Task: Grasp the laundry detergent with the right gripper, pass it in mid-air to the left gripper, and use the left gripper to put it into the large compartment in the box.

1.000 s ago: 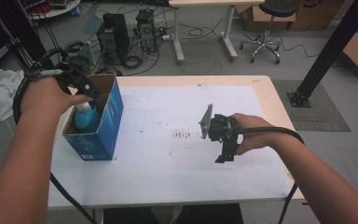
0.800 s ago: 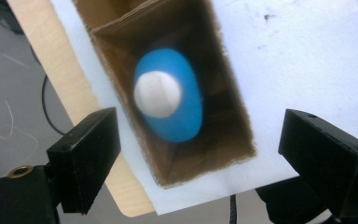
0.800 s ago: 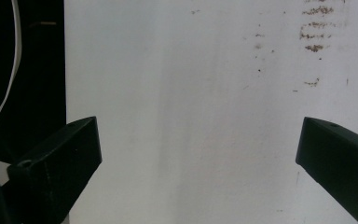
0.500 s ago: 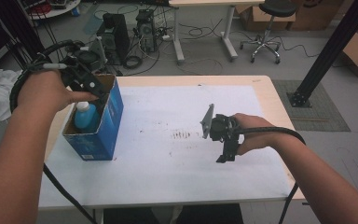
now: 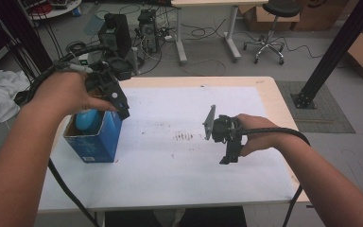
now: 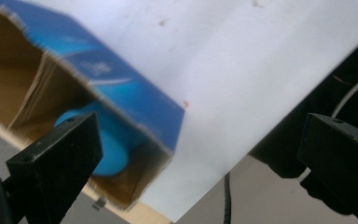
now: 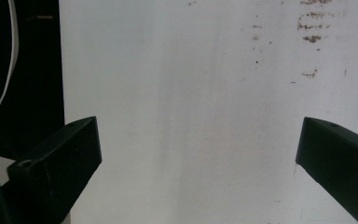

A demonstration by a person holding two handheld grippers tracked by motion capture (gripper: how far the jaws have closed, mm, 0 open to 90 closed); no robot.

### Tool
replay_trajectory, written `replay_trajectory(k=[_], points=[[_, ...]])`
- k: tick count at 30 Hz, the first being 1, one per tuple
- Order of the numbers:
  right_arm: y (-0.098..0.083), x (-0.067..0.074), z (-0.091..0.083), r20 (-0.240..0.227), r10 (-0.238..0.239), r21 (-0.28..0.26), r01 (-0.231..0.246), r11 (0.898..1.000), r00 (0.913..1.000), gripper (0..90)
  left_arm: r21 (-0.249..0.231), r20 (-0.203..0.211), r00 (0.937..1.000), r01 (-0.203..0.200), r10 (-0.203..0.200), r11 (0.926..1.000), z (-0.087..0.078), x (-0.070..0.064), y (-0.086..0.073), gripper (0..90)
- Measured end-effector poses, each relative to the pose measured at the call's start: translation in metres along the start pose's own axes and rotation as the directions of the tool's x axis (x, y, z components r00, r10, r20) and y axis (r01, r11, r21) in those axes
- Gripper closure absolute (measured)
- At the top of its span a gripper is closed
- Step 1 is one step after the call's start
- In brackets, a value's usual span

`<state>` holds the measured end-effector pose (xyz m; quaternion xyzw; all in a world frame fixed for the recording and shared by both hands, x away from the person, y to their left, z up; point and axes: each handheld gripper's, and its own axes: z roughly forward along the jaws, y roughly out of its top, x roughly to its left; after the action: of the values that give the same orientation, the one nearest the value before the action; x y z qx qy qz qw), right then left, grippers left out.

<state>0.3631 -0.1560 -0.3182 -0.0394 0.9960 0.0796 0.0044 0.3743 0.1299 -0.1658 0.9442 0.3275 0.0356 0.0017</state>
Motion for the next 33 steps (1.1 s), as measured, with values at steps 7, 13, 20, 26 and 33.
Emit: replay_trajectory(k=[7,13,20,26,33], points=[[0.001,0.001,-0.001,0.001,0.002,0.009,-0.002,1.000,1.0000,0.0,-0.001,0.011,0.9911,-0.132,0.132,0.9912,0.012,-0.022,0.014,0.1],[0.002,0.005,0.000,-0.005,0.002,0.011,-0.001,1.000,1.0000,0.0,-0.003,0.014,0.9684,-0.249,0.249,0.9685,0.022,-0.038,0.021,0.1],[0.001,0.005,0.000,-0.003,-0.002,0.022,0.002,1.000,1.0000,0.0,-0.005,-0.005,0.9234,-0.384,0.384,0.9234,0.037,-0.053,0.028,0.1],[0.001,0.002,-0.003,0.002,-0.004,0.029,0.004,1.000,1.0000,0.0,0.011,0.017,0.8932,-0.450,0.449,0.8932,0.046,-0.057,0.030,0.1],[0.002,0.000,-0.004,0.004,-0.003,0.029,0.003,1.000,1.0000,0.0,0.001,0.024,0.8854,-0.464,0.464,0.8856,0.050,-0.058,0.030,0.1]])
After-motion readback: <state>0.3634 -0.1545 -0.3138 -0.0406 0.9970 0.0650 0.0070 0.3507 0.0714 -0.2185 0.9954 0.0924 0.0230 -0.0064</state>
